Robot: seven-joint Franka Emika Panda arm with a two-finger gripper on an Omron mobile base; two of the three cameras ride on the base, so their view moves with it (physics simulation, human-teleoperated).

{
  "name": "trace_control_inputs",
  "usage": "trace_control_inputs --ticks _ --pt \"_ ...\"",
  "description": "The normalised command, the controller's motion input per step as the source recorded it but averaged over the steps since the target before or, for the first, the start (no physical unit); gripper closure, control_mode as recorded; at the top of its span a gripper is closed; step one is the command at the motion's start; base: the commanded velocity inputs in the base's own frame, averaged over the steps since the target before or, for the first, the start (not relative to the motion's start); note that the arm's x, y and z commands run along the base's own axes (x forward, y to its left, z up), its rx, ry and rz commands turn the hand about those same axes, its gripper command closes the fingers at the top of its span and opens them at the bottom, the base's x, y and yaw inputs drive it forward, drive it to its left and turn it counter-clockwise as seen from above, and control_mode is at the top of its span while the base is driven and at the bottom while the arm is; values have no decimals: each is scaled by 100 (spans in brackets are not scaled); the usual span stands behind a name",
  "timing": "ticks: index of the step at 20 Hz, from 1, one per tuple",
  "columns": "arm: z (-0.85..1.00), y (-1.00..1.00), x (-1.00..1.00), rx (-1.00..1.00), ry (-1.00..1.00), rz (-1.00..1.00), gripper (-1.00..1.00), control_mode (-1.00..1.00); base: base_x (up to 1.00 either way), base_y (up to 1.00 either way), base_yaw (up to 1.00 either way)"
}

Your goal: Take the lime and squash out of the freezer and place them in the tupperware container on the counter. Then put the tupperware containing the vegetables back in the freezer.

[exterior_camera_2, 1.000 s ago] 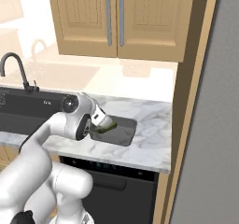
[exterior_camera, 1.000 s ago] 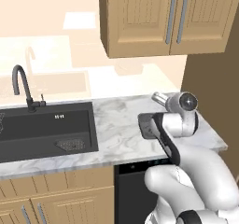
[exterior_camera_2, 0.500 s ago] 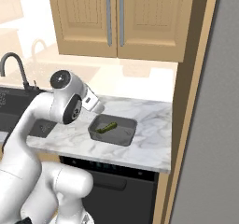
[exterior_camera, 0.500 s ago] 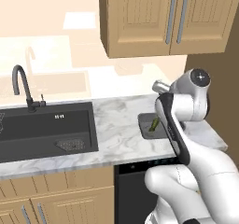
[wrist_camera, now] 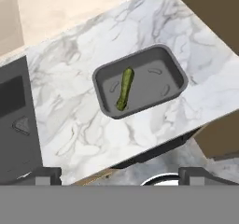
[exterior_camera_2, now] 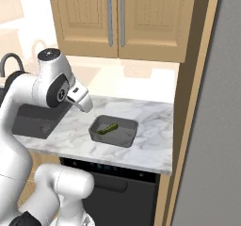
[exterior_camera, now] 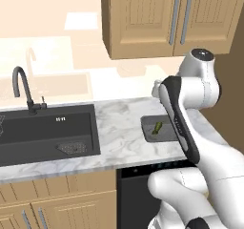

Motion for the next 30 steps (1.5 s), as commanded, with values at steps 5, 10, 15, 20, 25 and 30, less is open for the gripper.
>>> trace_control_inputs --ticks 5,10,15,20,25,30 --pt "-23 0 -66 -2 18 13 -100 -100 0 0 0" --pt "-48 0 -57 -5 11 7 -100 -100 0 0 0" --pt "-9 0 -10 -1 1 1 -100 100 -66 0 0" --pt "0 0 0 0 0 0 -100 100 -100 -14 0" --pt "0 0 0 0 0 0 -100 100 -94 -34 0" --pt "0 0 0 0 0 0 -100 100 -13 -87 5"
